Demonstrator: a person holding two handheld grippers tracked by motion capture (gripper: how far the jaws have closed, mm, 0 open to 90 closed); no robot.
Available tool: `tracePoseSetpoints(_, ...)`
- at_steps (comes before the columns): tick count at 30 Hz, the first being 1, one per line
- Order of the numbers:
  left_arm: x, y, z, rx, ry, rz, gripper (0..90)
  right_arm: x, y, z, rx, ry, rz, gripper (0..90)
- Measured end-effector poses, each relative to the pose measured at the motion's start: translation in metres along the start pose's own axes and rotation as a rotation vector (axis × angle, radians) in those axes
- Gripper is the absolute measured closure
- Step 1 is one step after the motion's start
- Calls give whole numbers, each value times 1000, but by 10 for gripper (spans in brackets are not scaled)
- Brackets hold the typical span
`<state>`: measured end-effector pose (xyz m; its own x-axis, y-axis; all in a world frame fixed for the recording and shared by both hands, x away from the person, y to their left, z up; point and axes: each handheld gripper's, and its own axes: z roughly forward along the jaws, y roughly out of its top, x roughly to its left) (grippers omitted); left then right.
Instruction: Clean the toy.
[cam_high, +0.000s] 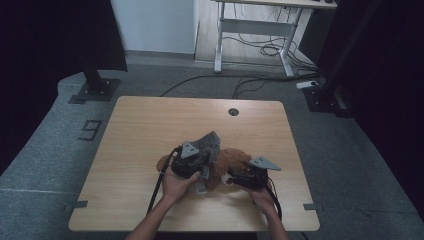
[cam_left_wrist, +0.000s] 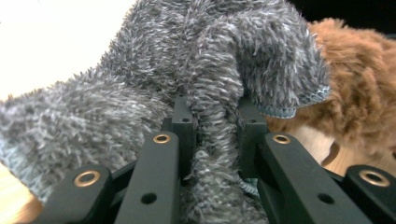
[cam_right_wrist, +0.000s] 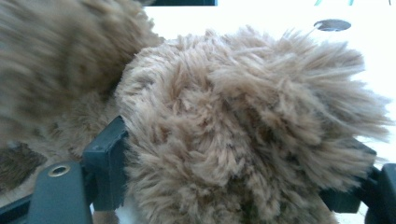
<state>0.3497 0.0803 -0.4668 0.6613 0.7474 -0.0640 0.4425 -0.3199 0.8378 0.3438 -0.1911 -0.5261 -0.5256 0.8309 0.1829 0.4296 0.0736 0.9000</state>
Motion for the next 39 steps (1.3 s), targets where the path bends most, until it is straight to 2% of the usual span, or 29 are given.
tracePoseSetpoints(4, 15, -8, -15, -6, 33, -18, 739, 0, 0, 0, -2, -2, 1, 199)
tracePoseSetpoints(12, 54, -32, -39, 22, 83, -108, 736, 0, -1, 0, -5, 0, 2, 199)
tracePoseSetpoints(14, 59, -30, -45, 18, 88, -122, 736, 0, -1, 0, -5, -1, 4, 199)
tracePoseSetpoints(16, 59, -23, -49, 9, 88, -115, 736, 0, -1, 0, -5, -1, 8, 199)
tracePoseSetpoints(19, 51, -2, -50, -20, 81, -83, 736, -1, -1, 0, -5, 0, 13, 199)
tracePoseSetpoints(21, 44, 16, -46, -37, 51, -65, 736, -1, -1, 0, -5, 0, 13, 199)
tracePoseSetpoints(23, 34, 34, -37, -49, 14, -51, 736, -1, -1, -1, -6, 0, 14, 199)
tracePoseSetpoints(28, 3, 77, -7, -60, -56, 13, 735, -1, -1, -1, -9, 2, 14, 199)
tracePoseSetpoints(30, -7, 87, 5, -51, -82, 30, 735, -2, -1, -1, -11, 3, 11, 199)
tracePoseSetpoints(33, -28, 92, 29, -1, -149, 52, 735, -2, -2, -1, -11, 4, 13, 199)
tracePoseSetpoints(35, -43, 87, 48, 68, -181, 76, 735, -2, -2, -1, -11, 5, 13, 199)
tracePoseSetpoints(37, -56, 77, 64, 140, -181, 118, 734, -2, -2, -1, -10, 4, 12, 199)
tracePoseSetpoints(39, -60, 70, 71, 165, -165, 132, 733, -2, -2, -1, -6, 3, 8, 199)
